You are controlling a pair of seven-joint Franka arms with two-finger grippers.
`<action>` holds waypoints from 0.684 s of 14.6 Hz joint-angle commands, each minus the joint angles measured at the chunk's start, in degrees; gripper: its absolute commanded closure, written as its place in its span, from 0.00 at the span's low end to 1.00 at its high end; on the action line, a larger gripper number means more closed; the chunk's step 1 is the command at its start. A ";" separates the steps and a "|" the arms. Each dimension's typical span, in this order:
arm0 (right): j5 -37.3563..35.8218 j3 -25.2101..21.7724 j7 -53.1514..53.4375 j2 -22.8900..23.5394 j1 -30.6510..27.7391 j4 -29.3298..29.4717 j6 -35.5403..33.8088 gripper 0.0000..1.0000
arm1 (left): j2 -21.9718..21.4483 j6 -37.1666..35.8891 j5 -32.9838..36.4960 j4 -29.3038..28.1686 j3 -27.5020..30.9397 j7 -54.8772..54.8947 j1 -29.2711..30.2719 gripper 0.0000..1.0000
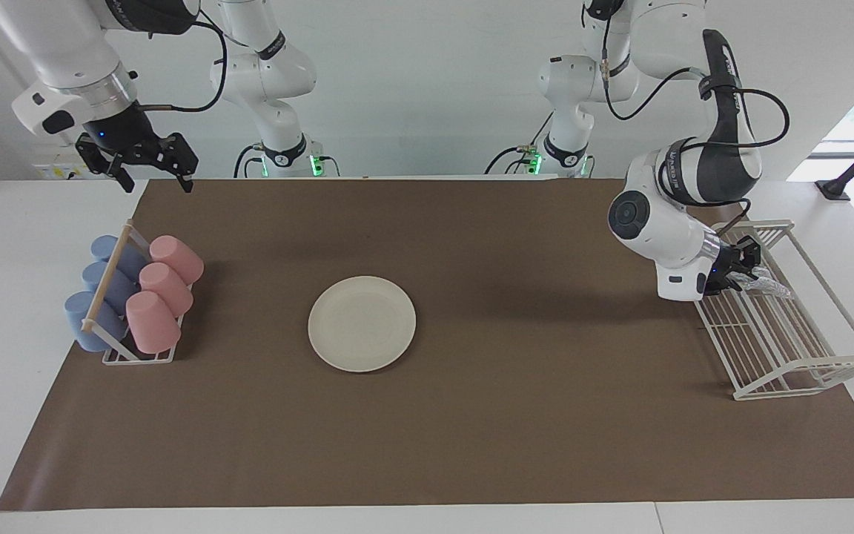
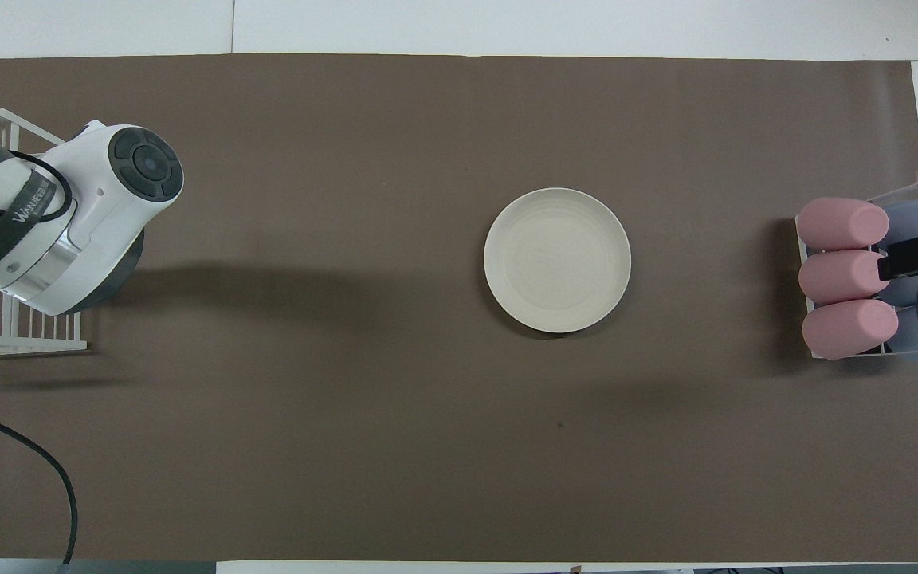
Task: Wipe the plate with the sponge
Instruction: 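Place the sponge into the wire basket and open the left gripper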
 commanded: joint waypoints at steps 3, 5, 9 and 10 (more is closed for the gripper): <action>-0.32 0.36 -1.14 -0.64 -0.29 0.01 0.13 0.00 | 0.07 1.06 -0.78 0.44 0.56 -0.57 -0.25 0.00; -0.32 0.36 -1.14 -0.64 -0.29 0.01 0.13 0.00 | -0.19 1.15 -1.56 1.22 0.56 -0.48 0.01 0.00; -0.32 0.36 -1.05 -0.64 -0.29 0.01 0.13 0.00 | -0.71 0.88 -12.52 7.19 0.64 0.48 1.76 0.00; -0.32 0.36 -1.05 -0.64 -0.29 0.01 0.13 0.00 | -1.06 0.27 -16.30 9.03 0.64 1.79 2.38 0.00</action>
